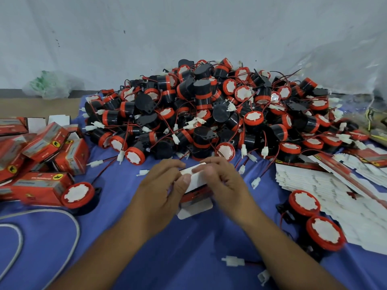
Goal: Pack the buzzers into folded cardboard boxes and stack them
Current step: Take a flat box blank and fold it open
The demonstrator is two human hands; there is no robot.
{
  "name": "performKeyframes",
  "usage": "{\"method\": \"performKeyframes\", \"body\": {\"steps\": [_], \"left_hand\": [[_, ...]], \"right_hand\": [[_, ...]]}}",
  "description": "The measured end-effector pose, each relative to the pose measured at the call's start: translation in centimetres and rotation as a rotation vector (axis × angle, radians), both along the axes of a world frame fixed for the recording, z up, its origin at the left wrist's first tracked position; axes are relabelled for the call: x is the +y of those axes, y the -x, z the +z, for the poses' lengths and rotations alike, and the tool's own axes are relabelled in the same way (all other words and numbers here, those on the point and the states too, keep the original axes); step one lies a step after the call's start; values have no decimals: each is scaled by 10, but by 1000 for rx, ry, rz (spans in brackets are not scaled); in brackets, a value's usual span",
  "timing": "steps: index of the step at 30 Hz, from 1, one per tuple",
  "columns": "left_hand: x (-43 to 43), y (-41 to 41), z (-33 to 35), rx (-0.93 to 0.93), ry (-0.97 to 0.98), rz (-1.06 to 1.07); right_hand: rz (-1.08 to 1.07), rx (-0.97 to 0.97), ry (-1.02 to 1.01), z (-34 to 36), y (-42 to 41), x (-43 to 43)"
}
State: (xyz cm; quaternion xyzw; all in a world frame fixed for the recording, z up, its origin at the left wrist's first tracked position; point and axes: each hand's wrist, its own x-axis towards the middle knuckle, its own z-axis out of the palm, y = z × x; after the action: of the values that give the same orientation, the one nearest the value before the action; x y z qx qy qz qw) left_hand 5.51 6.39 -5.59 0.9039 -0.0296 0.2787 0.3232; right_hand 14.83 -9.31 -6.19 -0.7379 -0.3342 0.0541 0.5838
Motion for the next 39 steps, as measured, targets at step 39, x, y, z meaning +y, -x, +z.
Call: {"method": "performKeyframes", "body": {"steps": [39], "left_hand": [[-25,12,4,14,20,-48]], "right_hand": [[134,243,323,42,16,-12]]}}
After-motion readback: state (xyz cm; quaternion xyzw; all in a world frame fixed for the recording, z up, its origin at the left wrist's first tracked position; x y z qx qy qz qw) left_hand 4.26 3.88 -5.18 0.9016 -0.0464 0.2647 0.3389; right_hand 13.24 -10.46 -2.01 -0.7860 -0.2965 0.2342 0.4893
